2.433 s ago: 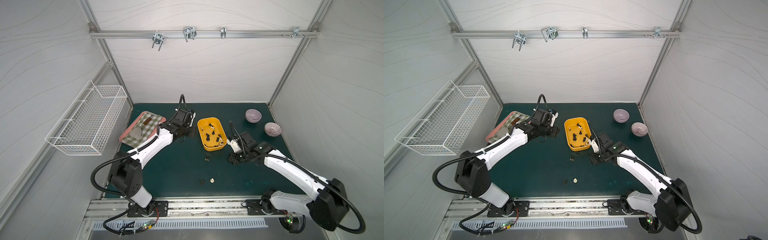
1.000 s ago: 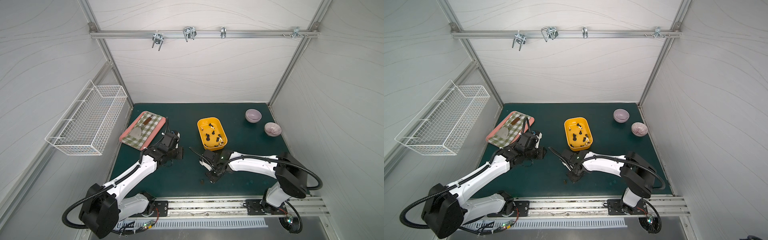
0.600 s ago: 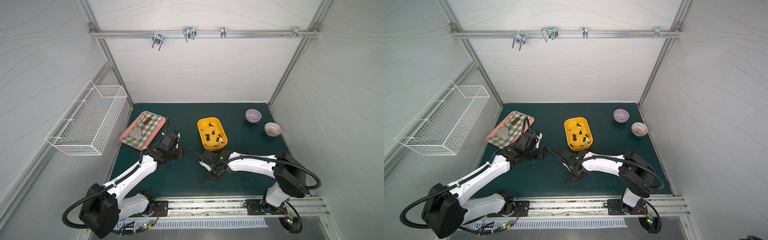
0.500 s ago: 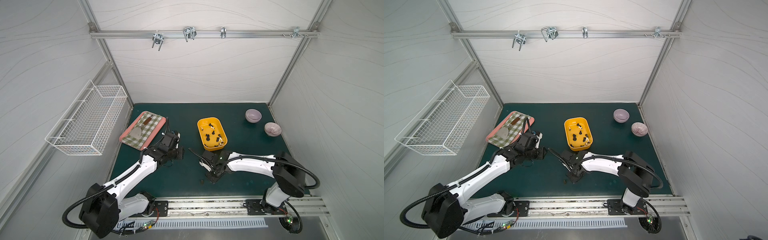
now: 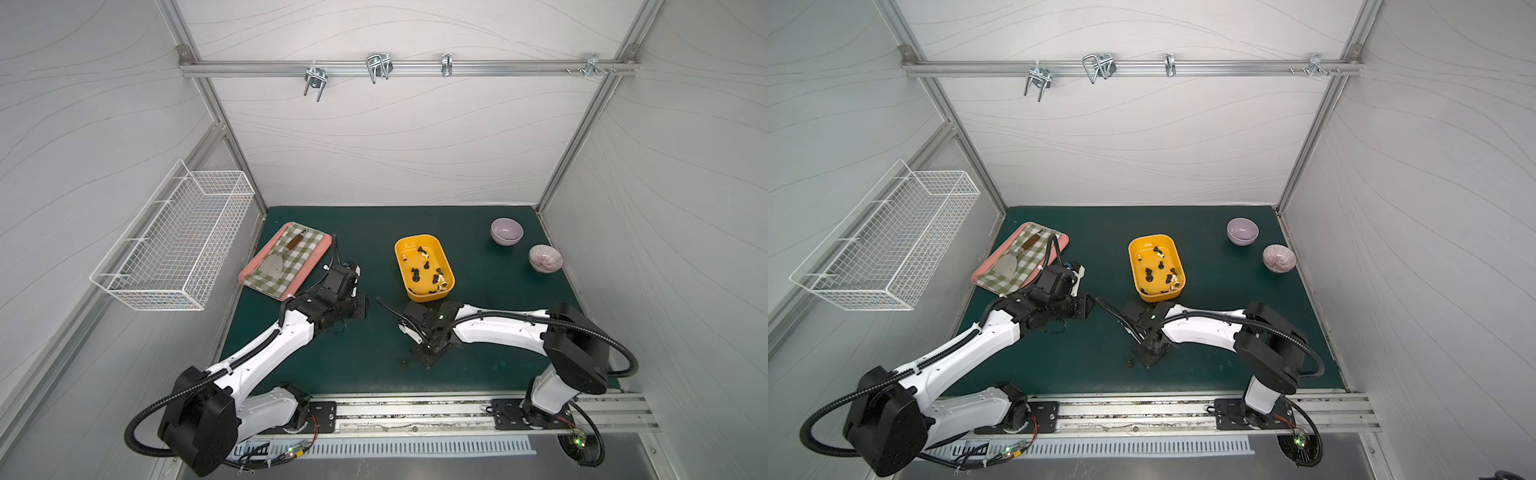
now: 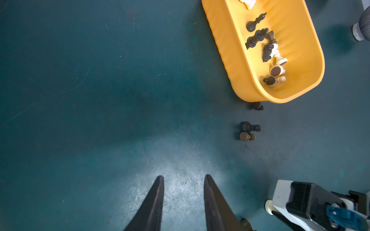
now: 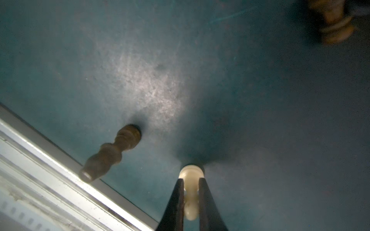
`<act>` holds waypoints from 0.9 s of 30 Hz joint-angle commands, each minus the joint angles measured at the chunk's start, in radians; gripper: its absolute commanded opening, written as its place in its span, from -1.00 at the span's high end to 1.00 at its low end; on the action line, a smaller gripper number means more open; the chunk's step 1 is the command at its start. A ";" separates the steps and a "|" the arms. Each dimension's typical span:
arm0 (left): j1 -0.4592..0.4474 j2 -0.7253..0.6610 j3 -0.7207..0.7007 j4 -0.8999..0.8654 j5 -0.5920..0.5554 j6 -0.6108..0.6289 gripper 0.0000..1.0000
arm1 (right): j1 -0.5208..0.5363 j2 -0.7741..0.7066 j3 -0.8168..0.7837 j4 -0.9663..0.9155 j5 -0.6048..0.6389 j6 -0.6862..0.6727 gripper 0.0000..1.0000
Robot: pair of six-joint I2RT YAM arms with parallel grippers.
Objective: Put the chess pieces into the storage box
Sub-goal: Pick up the chess piece at the center of the board.
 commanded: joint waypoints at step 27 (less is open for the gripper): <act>0.003 0.017 -0.004 0.002 0.051 -0.002 0.30 | -0.590 0.066 0.432 -0.016 -0.103 -0.233 0.78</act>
